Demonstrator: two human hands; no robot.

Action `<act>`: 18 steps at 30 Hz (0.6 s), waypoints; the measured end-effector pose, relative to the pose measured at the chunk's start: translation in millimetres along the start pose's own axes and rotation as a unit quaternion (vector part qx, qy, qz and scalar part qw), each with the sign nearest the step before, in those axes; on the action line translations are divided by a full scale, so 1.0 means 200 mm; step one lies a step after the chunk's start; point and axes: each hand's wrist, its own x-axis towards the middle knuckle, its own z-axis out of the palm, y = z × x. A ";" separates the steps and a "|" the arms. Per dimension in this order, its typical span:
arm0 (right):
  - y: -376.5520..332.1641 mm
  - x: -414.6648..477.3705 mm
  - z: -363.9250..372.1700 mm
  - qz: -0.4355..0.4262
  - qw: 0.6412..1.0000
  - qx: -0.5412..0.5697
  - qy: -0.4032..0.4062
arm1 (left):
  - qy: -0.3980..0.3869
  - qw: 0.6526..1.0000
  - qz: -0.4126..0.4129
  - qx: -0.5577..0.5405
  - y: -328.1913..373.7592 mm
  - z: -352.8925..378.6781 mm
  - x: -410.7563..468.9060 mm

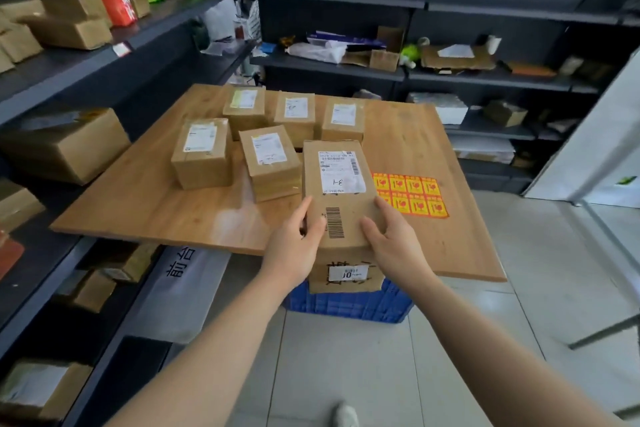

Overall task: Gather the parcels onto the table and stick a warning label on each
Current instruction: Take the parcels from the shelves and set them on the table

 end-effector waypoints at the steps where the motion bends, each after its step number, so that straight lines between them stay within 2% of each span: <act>1: 0.02 0.06 0.00 0.002 1.000 0.003 -0.005 | 0.001 1.000 -0.003 0.001 -0.01 0.02 0.05; 9: 0.20 0.54 0.05 0.001 0.998 -0.033 -0.055 | 0.006 0.998 -0.056 0.022 -0.13 0.17 0.45; 18: 0.29 0.86 0.22 0.024 0.993 -0.075 -0.090 | 0.004 0.994 -0.105 0.029 -0.34 0.12 0.76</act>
